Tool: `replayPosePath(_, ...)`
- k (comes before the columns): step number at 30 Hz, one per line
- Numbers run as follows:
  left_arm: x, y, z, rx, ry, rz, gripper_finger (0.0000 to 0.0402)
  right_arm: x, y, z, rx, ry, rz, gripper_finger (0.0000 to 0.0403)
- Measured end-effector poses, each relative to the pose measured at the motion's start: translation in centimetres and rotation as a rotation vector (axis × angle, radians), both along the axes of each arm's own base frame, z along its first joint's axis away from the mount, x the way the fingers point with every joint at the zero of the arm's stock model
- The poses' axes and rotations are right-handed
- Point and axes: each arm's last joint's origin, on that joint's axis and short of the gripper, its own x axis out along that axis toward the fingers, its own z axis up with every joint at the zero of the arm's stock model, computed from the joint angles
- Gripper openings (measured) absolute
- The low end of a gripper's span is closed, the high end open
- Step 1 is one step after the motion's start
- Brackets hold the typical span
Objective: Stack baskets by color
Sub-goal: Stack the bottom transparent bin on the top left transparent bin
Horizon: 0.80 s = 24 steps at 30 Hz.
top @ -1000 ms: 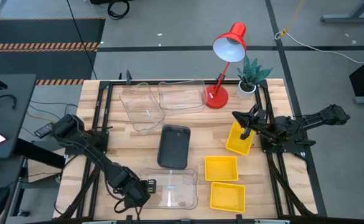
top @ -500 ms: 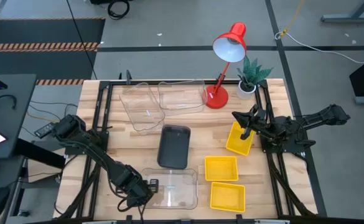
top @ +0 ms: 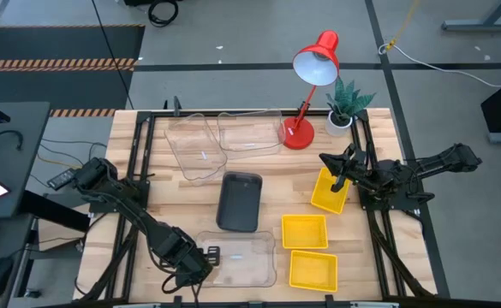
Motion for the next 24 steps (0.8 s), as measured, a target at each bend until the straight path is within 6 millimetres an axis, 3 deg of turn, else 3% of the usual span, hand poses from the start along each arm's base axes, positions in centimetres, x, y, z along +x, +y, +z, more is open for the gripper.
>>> replayPosePath(10, 0.6, -0.3, 3.6, -0.045, -0.011, 0.057, 0.0006, 0.0, 0.0, 0.0, -0.001, 0.003, 0.000, 0.0012)
replayPosePath(17, 1.4, -0.2, 6.9, -0.151, -0.032, 0.166, 0.0006, 0.0, 0.0, -0.2, -0.003, 0.017, -0.004, 0.0012)
replayPosePath(24, 2.0, 0.9, 9.9, -0.253, 0.053, 0.327, 0.0006, 0.0, 0.0, -0.2, -0.004, 0.021, -0.004, 0.0012)
